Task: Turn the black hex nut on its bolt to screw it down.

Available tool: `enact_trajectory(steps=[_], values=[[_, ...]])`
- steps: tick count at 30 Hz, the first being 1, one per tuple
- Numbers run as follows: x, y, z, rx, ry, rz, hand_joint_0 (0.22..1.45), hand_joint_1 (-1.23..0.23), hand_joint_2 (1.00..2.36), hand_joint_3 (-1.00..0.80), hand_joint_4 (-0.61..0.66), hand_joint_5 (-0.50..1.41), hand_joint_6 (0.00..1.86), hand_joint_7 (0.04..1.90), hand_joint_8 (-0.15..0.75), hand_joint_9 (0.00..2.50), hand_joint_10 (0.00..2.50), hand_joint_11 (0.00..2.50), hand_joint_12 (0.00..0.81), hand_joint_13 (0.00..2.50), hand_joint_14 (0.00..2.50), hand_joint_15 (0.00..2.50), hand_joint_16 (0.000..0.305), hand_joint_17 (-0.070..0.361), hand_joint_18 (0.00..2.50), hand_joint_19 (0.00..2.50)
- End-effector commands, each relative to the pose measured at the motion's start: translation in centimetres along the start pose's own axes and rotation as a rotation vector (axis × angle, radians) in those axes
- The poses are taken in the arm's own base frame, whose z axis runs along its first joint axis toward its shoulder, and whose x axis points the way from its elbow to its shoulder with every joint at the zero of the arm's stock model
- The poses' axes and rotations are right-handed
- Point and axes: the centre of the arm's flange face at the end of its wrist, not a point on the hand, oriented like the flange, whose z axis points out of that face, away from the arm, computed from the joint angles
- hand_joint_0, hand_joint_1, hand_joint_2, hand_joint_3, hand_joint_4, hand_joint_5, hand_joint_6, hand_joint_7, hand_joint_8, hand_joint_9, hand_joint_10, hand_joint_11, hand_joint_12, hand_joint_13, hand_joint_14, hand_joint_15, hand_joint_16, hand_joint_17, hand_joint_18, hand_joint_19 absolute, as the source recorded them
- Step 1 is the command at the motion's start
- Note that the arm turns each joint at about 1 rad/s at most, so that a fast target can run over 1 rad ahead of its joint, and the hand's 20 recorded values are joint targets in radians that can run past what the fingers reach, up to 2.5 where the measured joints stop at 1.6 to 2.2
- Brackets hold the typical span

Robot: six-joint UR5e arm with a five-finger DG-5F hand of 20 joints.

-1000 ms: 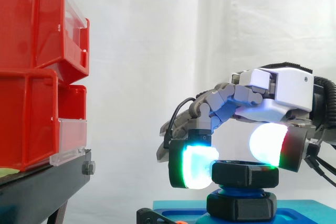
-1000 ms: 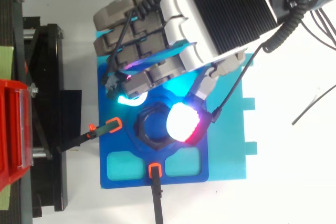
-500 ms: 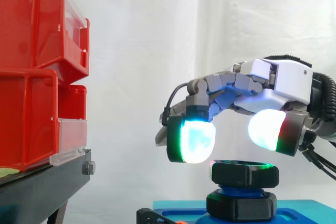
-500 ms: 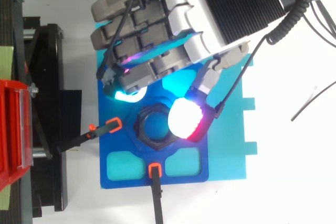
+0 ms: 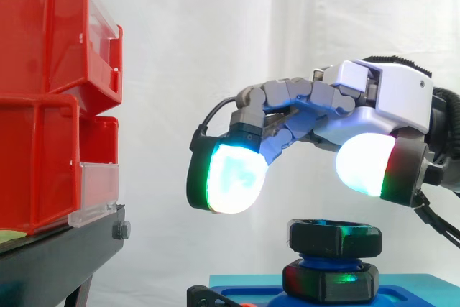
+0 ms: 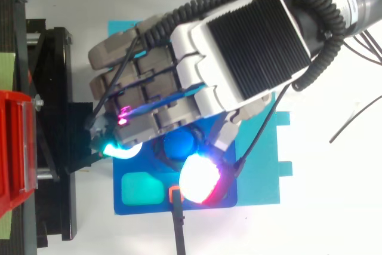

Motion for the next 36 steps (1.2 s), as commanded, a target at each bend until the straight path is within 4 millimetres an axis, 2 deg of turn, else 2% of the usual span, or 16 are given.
enact_trajectory(steps=[1,3,5,6,9,15,23,36], values=[[0.3,1.1,1.0,0.016,0.004,0.006,0.48,-0.33,1.0,-0.5,0.12,-0.06,0.5,1.28,0.166,0.82,0.01,0.32,0.253,0.68,0.01,0.36,0.031,0.07,0.42,0.33],[0.6,1.6,1.3,0.023,0.014,0.015,0.48,-0.33,1.0,-0.5,0.09,-0.06,0.5,1.34,0.168,0.83,0.01,0.33,0.254,0.69,0.01,0.35,0.031,0.07,0.43,0.33],[0.9,2.3,1.7,0.023,0.024,0.025,0.48,-0.34,1.0,-0.5,0.08,-0.08,0.59,1.21,0.17,0.83,0.01,0.33,0.25,0.69,0.01,0.36,0.031,0.069,0.44,0.33],[0.9,2.4,1.8,0.024,0.028,0.026,0.48,-0.34,1.0,-0.5,0.08,-0.08,0.59,1.22,0.171,0.83,0.01,0.33,0.251,0.69,0.01,0.36,0.031,0.069,0.44,0.33],[1.1,2.8,2.1,0.025,0.034,0.028,0.49,-0.34,1.0,-0.5,0.07,-0.09,0.68,1.08,0.168,0.84,0.01,0.34,0.249,0.7,0.01,0.35,0.03,0.068,0.44,0.33],[1.2,3.4,2.6,0.029,0.034,0.024,0.49,-0.35,1.0,-0.5,0.07,-0.11,0.77,0.98,0.17,0.84,0.01,0.35,0.249,0.7,0.01,0.36,0.029,0.066,0.44,0.33],[1.3,3.5,2.6,0.024,0.036,0.025,0.49,-0.36,1.0,-0.5,0.07,-0.13,0.85,0.95,0.177,0.87,0.01,0.39,0.247,0.71,0.01,0.37,0.028,0.064,0.45,0.33],[0.9,3.6,2.5,0.01,0.047,0.028,0.49,-0.37,1.0,-0.5,0.06,-0.13,0.86,0.93,0.175,0.89,0.01,0.4,0.244,0.72,0.02,0.37,0.028,0.063,0.46,0.33]])
